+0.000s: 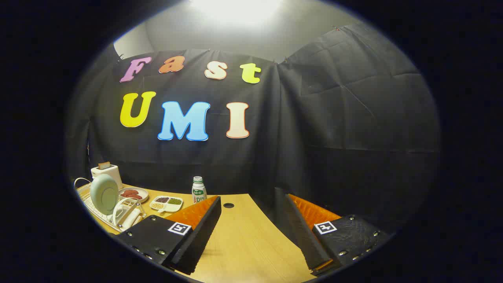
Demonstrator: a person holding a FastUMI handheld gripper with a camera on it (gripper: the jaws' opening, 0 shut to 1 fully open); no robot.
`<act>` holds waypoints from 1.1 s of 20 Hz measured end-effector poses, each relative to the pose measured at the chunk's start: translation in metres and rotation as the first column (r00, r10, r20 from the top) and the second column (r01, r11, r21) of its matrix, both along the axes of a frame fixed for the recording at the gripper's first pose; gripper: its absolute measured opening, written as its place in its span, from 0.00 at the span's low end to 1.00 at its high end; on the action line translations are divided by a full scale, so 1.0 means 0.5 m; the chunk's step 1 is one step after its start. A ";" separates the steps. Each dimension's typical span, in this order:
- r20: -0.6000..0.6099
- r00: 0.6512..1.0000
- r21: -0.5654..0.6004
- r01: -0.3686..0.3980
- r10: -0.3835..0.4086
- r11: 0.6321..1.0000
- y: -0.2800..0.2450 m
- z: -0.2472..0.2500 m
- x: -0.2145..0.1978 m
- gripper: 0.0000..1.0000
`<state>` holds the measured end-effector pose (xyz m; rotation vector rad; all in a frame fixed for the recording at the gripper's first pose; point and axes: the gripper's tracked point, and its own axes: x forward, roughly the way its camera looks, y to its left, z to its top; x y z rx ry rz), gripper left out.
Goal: Take the plate from the dish rack, then take the spoon from the basket and place it into the plate.
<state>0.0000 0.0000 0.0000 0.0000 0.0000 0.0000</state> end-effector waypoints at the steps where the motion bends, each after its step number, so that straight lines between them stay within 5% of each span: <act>1: -0.006 1.000 0.003 -0.002 0.002 1.000 0.031 0.014 -0.016 0.98; 13: -0.093 0.964 0.095 -0.242 0.250 0.966 0.569 0.079 -0.077 0.98; 17: -0.158 0.927 0.125 -0.322 0.340 0.938 0.715 0.038 -0.053 0.98; 22: -0.287 0.876 0.213 -0.337 0.388 0.917 0.836 -0.073 0.007 0.98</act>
